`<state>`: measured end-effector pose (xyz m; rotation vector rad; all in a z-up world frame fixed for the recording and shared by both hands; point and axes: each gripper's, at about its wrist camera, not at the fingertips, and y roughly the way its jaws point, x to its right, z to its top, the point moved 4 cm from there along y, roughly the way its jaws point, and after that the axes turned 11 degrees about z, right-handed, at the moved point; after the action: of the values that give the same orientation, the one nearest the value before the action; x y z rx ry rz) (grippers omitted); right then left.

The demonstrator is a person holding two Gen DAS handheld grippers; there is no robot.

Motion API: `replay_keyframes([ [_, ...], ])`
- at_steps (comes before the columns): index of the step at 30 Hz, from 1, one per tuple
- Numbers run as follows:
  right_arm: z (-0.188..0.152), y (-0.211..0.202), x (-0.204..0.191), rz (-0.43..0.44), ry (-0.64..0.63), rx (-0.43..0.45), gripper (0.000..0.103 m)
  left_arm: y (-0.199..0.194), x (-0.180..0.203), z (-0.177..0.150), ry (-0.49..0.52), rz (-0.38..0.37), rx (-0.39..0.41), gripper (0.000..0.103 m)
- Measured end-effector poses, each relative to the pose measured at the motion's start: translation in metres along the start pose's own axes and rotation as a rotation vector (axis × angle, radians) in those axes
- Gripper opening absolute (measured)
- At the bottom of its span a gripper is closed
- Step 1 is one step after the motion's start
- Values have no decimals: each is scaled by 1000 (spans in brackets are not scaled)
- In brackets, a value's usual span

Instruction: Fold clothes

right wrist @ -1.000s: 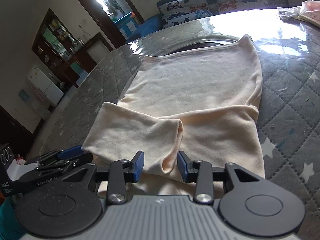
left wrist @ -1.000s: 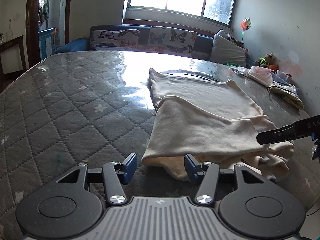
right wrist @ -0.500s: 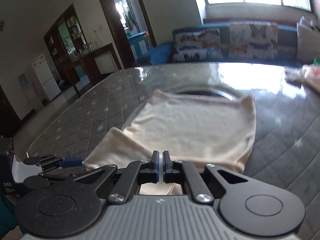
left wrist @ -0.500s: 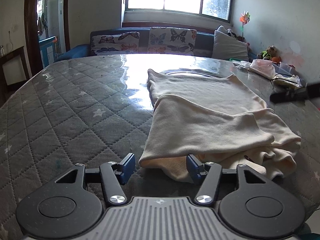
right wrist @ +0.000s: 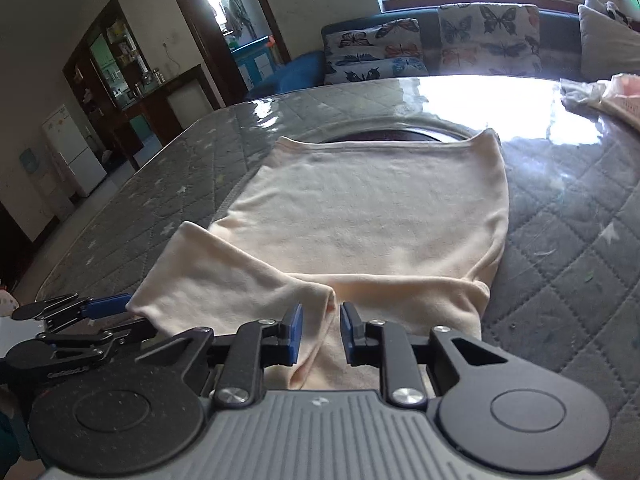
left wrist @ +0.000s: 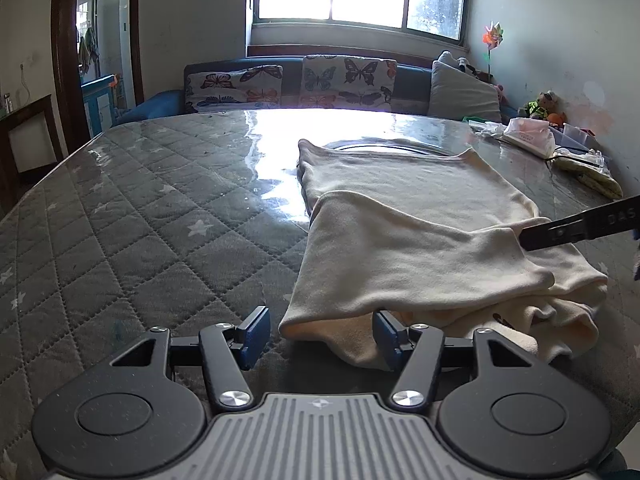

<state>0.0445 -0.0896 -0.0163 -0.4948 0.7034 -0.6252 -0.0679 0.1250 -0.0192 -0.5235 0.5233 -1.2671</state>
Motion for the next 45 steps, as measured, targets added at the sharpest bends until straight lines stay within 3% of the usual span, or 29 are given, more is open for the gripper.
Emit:
replay_keyframes([
  [6,-5,14,-3,20,-10,6,23,3,3,0,-2,3,-5,60],
  [8,-5,15,-9,26,-36,7,10,3,4,-1,0,7,-3,60],
  [10,-4,10,-14,17,-73,13,6,3,4,-1,4,9,1,60],
  [19,34,-45,-41,-30,-223,122,2,1,11,-2,51,33,31,60],
  [23,33,-42,-28,-30,-158,91,10,1,10,-2,43,37,35,60],
  [29,8,-4,-2,1,-44,23,22,2,10,-1,48,38,34,60],
  [35,-1,15,7,41,20,24,24,3,10,-1,50,41,31,60],
  [38,-3,16,-3,32,-29,20,7,3,11,0,52,42,31,60],
  [45,19,-26,-25,-1,-151,98,6,3,14,0,65,50,38,60],
])
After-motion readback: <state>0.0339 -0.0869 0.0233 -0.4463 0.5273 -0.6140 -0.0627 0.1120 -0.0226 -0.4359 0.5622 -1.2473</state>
